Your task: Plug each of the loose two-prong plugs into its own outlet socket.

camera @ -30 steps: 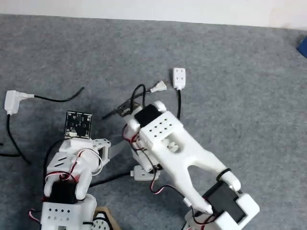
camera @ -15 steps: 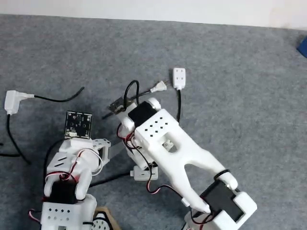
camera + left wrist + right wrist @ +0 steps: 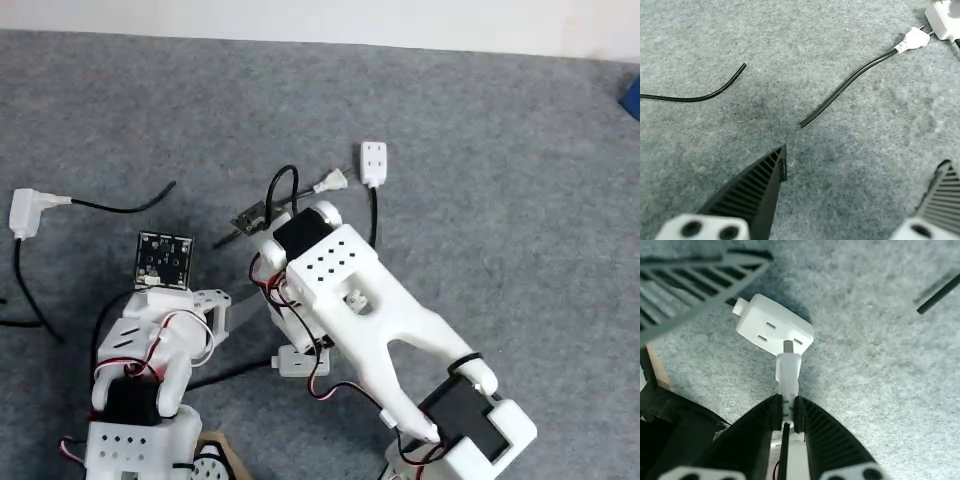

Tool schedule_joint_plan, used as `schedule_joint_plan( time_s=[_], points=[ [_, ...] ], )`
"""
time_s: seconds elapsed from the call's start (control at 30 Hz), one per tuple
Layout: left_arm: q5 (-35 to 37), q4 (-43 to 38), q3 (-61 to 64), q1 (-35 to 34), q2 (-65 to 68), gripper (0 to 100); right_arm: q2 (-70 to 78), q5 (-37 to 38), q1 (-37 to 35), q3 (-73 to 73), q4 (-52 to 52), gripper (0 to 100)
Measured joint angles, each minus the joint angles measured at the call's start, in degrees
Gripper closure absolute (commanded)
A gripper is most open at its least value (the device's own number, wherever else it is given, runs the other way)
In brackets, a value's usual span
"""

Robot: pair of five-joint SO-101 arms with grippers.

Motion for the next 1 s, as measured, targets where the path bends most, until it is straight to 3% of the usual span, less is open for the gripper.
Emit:
schedule_joint_plan(
  time_s=[1.0],
  points=[
    [0.00,0.00,0.00,0.00,0.00,57,3.78,1.05,0.35,3.34,-3.16,99.2]
  ],
)
